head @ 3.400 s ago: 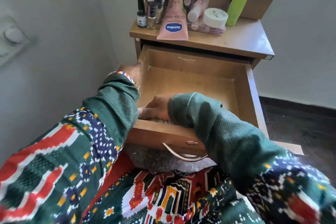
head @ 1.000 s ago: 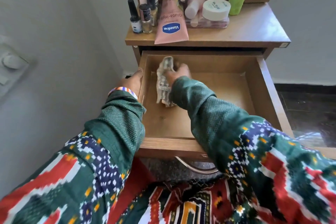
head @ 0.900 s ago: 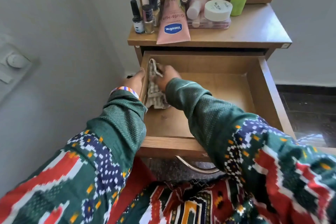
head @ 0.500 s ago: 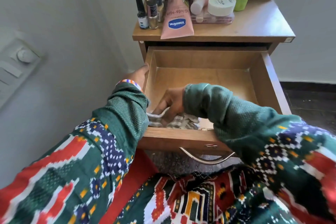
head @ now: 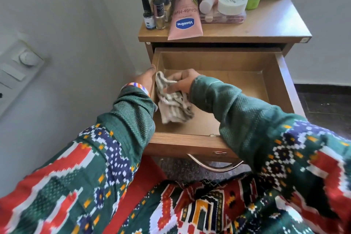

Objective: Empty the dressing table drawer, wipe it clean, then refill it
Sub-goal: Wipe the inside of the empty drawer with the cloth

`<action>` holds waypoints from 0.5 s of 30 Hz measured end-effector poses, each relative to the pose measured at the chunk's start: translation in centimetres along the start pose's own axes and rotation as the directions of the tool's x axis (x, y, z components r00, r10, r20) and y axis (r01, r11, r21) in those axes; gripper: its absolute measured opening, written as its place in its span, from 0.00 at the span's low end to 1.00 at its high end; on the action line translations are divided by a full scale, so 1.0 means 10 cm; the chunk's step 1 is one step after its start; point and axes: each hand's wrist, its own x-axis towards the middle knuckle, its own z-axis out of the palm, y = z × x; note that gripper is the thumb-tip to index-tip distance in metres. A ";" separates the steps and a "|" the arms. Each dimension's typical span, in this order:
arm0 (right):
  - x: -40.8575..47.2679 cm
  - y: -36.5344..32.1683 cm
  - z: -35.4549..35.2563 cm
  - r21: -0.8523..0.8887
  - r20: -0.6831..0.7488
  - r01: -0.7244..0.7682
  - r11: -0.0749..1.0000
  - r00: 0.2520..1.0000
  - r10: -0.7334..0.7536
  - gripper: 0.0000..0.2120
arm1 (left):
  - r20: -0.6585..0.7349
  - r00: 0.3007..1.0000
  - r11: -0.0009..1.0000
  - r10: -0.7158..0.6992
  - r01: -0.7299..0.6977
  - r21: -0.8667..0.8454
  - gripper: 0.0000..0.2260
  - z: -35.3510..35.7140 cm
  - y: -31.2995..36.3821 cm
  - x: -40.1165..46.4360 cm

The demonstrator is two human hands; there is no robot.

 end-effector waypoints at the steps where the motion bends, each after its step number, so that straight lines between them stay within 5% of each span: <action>1: -0.06 0.03 -0.01 -0.161 0.100 0.018 0.987 0.995 -0.002 0.10 | -0.011 1.000 1.000 0.010 -0.010 0.012 0.18 0.00 -0.01 0.01; 4: -0.22 0.08 0.08 -0.401 0.464 0.207 0.893 0.886 0.003 0.11 | -0.060 0.998 0.997 0.013 -0.008 0.079 0.21 -0.01 -0.03 0.05; 6: -0.24 0.05 0.14 -0.481 0.507 0.292 0.827 0.862 -0.010 0.15 | -0.079 0.997 0.991 0.003 0.008 0.132 0.25 -0.01 -0.02 0.04; 9: -0.22 -0.02 0.18 -0.687 0.442 0.368 0.627 0.896 -0.043 0.17 | -0.086 0.996 0.982 0.020 -0.004 0.187 0.23 -0.01 0.01 0.07; 12: -0.13 -0.11 0.17 -0.830 0.209 0.252 0.498 0.968 -0.141 0.16 | -0.091 0.996 0.976 0.027 -0.007 0.220 0.18 0.00 0.03 0.05; 15: 0.08 -0.12 0.08 -0.958 0.083 0.142 0.251 0.969 -0.231 0.17 | -0.127 0.992 0.961 0.001 0.035 0.274 0.27 -0.01 0.01 0.05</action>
